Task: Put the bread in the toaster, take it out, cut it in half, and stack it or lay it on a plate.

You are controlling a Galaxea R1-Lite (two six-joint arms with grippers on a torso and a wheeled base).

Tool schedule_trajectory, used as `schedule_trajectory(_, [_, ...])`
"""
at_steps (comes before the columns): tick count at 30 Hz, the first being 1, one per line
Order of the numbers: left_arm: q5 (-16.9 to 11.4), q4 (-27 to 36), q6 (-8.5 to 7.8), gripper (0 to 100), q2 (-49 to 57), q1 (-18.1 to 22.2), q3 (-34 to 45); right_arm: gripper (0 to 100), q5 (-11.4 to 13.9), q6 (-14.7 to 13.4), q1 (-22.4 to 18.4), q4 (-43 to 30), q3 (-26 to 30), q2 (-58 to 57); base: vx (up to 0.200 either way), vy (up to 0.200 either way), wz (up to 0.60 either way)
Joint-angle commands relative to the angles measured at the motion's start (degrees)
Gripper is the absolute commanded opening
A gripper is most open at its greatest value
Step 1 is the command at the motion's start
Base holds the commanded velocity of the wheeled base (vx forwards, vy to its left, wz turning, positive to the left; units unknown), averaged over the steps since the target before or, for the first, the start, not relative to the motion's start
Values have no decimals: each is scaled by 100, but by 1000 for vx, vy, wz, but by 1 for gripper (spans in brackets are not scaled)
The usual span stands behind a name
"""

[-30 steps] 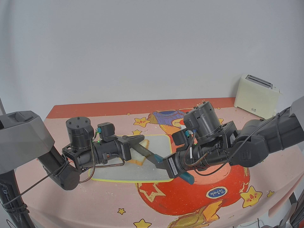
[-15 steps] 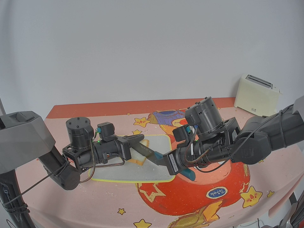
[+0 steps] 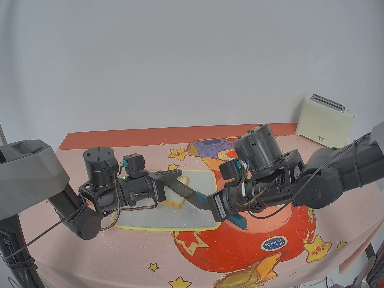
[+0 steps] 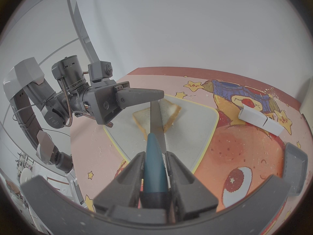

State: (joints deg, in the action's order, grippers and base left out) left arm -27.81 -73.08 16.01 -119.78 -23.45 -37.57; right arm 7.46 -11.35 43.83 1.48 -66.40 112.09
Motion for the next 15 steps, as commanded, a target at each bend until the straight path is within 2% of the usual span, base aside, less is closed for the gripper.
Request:
schedule_trajectory(1, [3, -4, -1, 0, -63, 8, 13, 0, 10, 1, 21, -51, -110, -100, 0, 0, 0])
schedule_trajectory(15, [-5, -4, -1, 0, 43, -10, -31, 0, 10, 1, -6, 11, 119, 93, 0, 0, 0])
